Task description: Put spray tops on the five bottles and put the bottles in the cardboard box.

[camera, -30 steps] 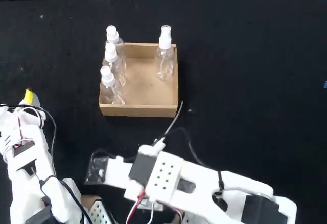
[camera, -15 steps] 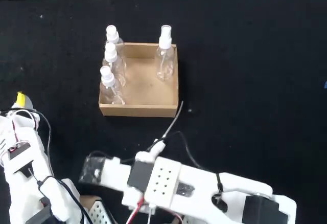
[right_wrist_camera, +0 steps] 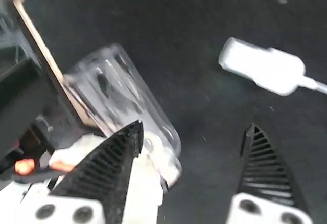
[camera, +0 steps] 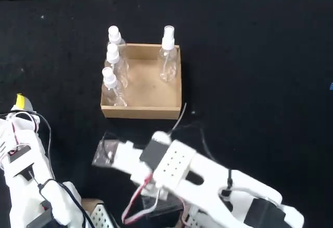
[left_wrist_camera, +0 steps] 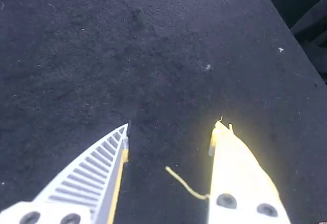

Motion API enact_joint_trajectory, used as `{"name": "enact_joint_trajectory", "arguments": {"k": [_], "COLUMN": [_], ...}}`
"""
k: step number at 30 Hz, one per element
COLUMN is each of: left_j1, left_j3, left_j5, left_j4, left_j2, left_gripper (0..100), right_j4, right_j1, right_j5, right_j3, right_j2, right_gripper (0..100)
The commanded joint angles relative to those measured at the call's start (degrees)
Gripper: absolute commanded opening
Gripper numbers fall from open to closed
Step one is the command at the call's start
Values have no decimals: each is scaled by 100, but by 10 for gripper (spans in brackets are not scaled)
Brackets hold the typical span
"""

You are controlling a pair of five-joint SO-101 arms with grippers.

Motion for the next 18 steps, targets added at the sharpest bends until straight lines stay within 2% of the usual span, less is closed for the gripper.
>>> {"name": "enact_joint_trajectory", "arguments": {"k": [1,4,8,10,12,18], "left_j1": [-31,-31,321,549,760,1393], "left_j3": [-330,-356,-585,-927,-1596,-4646], "left_j5": [26,-105,-1319,-2004,-2497,-3745], "left_j4": [0,9,53,554,1556,5723], "left_j2": [-44,-105,-114,-114,-114,-114], "left_gripper": [234,234,234,234,234,234], "right_j4": [765,1020,976,826,633,211], "right_j1": [923,1881,3745,4695,5600,7938], "right_j5": [378,695,1433,1758,1996,2084], "right_j3": [-989,-1429,-1499,-1490,-1464,-1455], "right_j2": [-66,-338,-857,-1024,-1121,-1121], "right_gripper": [279,279,279,279,279,279]}}
